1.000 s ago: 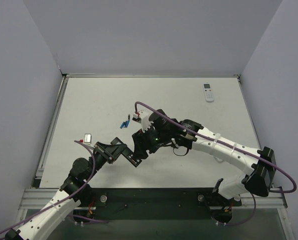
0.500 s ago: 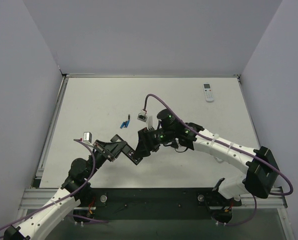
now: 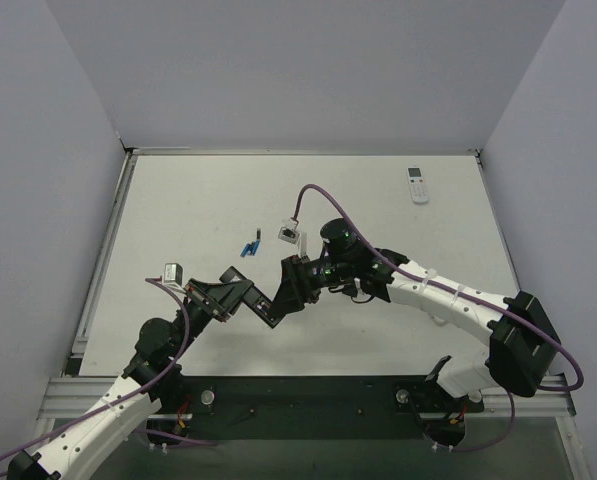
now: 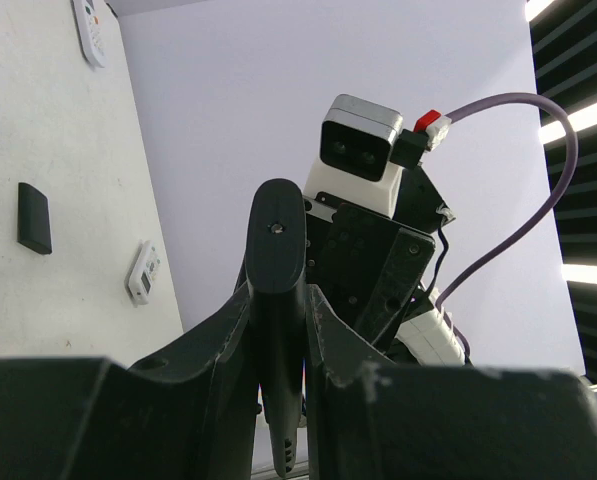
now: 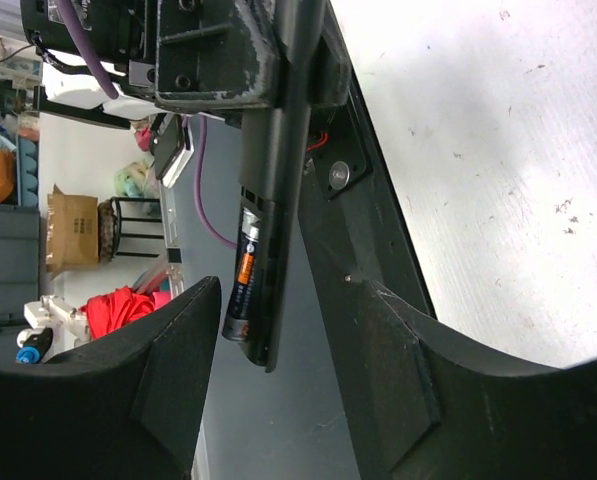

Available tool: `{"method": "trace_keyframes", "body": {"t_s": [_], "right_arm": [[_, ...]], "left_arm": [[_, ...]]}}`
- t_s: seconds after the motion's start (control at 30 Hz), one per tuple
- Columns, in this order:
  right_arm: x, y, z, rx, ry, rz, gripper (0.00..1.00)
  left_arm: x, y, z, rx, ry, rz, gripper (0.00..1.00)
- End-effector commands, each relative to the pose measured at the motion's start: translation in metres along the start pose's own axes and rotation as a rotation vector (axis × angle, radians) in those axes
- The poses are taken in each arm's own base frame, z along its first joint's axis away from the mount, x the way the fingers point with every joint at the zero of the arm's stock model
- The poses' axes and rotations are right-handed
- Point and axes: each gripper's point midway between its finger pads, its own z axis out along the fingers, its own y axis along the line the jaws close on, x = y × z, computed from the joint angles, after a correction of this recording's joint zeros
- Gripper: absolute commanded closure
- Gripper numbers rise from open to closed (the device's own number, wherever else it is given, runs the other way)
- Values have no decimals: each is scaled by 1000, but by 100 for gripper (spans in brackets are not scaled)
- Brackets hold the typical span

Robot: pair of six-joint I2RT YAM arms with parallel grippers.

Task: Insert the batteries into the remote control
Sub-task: Load the battery into the remote control.

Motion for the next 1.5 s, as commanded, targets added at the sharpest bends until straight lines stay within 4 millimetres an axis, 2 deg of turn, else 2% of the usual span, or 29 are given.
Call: {"method": "trace_keyframes", "body": {"t_s": [0.0, 0.33, 0.77, 1.2, 1.47], "right_arm": [[-11, 24, -11, -92, -48, -66, 47], [-9, 23, -12, -118, -63, -60, 48], [-10, 18, -8, -110, -60, -55, 61], [-21, 13, -1, -88, -73, -53, 67], [-26, 8, 4, -76, -77, -51, 74]], "left_arm": [[-3, -35, 0, 113, -16, -11, 100], [-5, -35, -1, 120, -23, -22, 100], [-4, -41, -1, 133, -20, -21, 100], [-1, -51, 2, 150, 3, -7, 100], [2, -55, 2, 158, 16, -3, 100]]}}
